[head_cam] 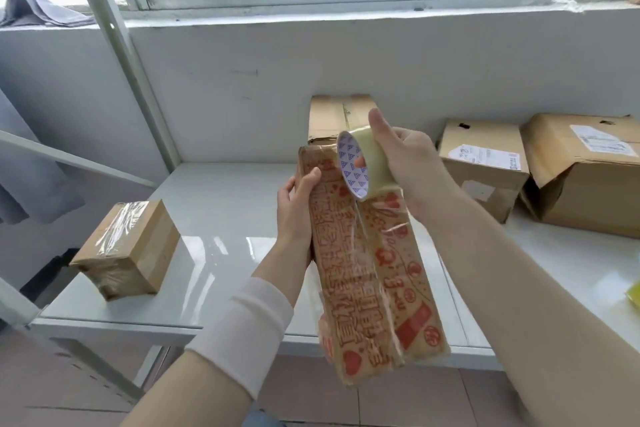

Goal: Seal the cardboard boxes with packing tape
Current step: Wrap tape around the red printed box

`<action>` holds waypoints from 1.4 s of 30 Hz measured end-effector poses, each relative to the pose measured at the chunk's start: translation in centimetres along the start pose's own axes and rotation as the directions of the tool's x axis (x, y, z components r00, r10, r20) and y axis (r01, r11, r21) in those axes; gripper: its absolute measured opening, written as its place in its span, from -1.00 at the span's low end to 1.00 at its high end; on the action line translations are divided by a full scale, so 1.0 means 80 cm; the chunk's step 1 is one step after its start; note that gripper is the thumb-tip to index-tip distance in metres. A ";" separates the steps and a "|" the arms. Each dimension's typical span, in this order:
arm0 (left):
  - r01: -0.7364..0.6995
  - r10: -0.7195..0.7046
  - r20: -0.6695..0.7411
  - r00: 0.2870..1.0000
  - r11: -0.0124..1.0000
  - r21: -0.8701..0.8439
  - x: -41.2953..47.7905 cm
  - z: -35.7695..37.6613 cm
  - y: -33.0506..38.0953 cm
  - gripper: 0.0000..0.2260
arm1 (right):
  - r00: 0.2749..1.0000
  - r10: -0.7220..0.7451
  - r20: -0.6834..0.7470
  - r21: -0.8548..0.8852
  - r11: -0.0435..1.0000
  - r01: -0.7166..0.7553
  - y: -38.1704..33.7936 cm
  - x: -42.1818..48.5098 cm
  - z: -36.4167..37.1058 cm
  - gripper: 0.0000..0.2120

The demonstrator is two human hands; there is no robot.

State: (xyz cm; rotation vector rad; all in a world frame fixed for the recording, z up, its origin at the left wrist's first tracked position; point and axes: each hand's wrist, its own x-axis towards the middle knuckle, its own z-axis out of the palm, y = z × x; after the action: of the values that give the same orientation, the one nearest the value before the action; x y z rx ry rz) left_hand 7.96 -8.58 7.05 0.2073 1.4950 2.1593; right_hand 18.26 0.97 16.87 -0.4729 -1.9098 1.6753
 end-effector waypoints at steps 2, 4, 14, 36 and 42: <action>0.078 -0.079 -0.058 0.995 0.997 -0.027 0.015 -0.007 -0.005 -0.19 | 1.000 -0.029 -0.012 -0.007 1.000 0.029 0.030 0.012 0.014 -0.73; 0.137 -0.142 -0.120 0.983 0.989 -0.051 0.027 -0.017 -0.018 -0.27 | 0.999 -0.031 0.009 -0.001 1.000 0.031 0.066 0.020 0.026 -0.82; 0.138 -0.111 -0.183 0.977 0.980 0.143 0.053 -0.029 -0.052 -0.67 | 0.997 0.045 0.064 -0.117 0.992 -0.037 0.130 0.025 0.037 -0.77; 0.161 -0.115 -0.256 0.960 0.973 0.167 0.049 -0.021 -0.050 -0.66 | 0.987 0.076 0.141 -0.055 0.996 -0.069 0.109 -0.090 0.004 -0.68; 0.136 -0.087 -0.279 0.956 0.977 0.163 0.051 -0.022 -0.051 -0.65 | 0.990 0.110 0.089 0.024 0.993 -0.113 0.086 -0.110 -0.007 -0.62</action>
State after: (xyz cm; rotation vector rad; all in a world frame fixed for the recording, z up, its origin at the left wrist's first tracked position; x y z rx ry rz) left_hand 5.04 -7.00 2.07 -0.1158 1.8117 2.0236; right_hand 24.90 -2.67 8.63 -0.5117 -1.9500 1.8202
